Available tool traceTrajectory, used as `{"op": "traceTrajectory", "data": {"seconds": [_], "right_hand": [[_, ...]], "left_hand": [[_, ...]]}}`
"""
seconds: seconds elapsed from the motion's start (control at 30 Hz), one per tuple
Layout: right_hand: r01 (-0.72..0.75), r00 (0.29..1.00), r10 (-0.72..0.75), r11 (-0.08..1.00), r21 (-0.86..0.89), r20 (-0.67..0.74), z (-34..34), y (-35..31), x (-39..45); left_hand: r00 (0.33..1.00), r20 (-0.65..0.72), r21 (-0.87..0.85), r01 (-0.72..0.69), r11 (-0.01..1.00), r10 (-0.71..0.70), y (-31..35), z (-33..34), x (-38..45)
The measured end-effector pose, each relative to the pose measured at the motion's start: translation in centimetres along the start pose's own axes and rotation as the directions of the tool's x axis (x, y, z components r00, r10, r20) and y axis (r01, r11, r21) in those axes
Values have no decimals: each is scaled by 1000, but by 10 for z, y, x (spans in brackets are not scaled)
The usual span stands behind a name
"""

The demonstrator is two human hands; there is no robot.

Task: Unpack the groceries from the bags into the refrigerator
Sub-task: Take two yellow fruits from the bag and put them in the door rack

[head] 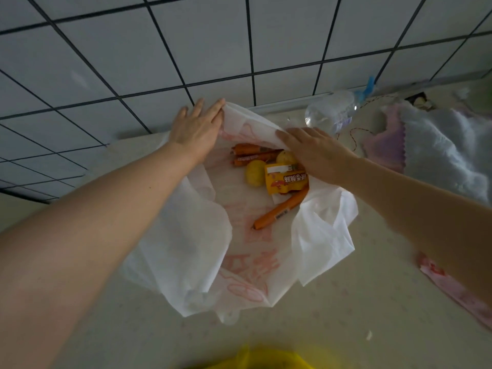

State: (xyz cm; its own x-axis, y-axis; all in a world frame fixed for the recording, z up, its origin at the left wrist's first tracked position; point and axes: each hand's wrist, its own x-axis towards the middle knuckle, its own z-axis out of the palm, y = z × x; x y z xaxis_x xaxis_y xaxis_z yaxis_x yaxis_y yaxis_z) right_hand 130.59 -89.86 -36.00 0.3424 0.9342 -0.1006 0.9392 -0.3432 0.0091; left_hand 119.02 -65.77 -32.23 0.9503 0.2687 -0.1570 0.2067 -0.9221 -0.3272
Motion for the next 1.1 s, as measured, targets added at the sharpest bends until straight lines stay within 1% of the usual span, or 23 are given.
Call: {"op": "traceTrajectory", "data": {"seconds": [0.1, 0.17, 0.23, 0.27, 0.37, 0.4, 0.47, 0.57, 0.63, 0.7, 0.77, 0.83, 0.93, 1.03, 1.1], "right_hand": [[9, 998, -6, 998, 55, -55, -2, 6, -2], [27, 992, -22, 999, 37, -124, -5, 9, -6], [106, 981, -98, 993, 43, -167, -5, 9, -9], [163, 974, -158, 987, 14, -165, -5, 8, -10], [294, 942, -292, 956, -13, -167, 4, 9, -10], [297, 942, -295, 955, -15, -161, 6, 11, -10], [247, 960, -236, 967, 63, -150, 8, 13, -10], [177, 979, -164, 978, 108, -121, 10, 11, -9], [171, 983, -161, 978, 117, -91, 9, 9, -8], [184, 982, -178, 978, 103, -65, 7, 10, -6], [185, 982, -182, 980, 79, -43, 5, 9, -5], [163, 987, -163, 986, 42, -15, 2, 8, -2], [113, 992, -116, 992, 63, 52, -4, 3, 5], [77, 986, -82, 996, 40, 143, -10, -1, 12], [60, 978, -64, 998, 25, 197, -15, -5, 14]], "left_hand": [[1000, 5, -24, -15, 1000, 15, -1, 4, 4], [996, 78, -84, -47, 995, 53, 6, 7, 4], [979, 168, -170, -88, 981, 117, 21, 12, -1], [972, 190, -210, -100, 973, 141, 29, 14, -4], [976, 140, -320, -113, 940, 165, 44, 21, -14], [979, 120, -351, -114, 930, 165, 46, 23, -18], [979, 94, -390, -132, 911, 183, 49, 25, -26], [967, 44, -409, -211, 888, 250, 51, 25, -35], [950, -1, -363, -290, 885, 311, 52, 28, -36], [938, 14, -267, -331, 905, 347, 54, 33, -36], [949, 52, -249, -290, 924, 311, 58, 37, -35], [966, 68, -297, -219, 930, 249, 64, 37, -35], [984, 62, -348, -137, 927, 168, 71, 35, -34], [991, 23, -394, -114, 912, 134, 74, 35, -34], [991, 28, -434, -107, 894, 131, 72, 37, -35]]}}
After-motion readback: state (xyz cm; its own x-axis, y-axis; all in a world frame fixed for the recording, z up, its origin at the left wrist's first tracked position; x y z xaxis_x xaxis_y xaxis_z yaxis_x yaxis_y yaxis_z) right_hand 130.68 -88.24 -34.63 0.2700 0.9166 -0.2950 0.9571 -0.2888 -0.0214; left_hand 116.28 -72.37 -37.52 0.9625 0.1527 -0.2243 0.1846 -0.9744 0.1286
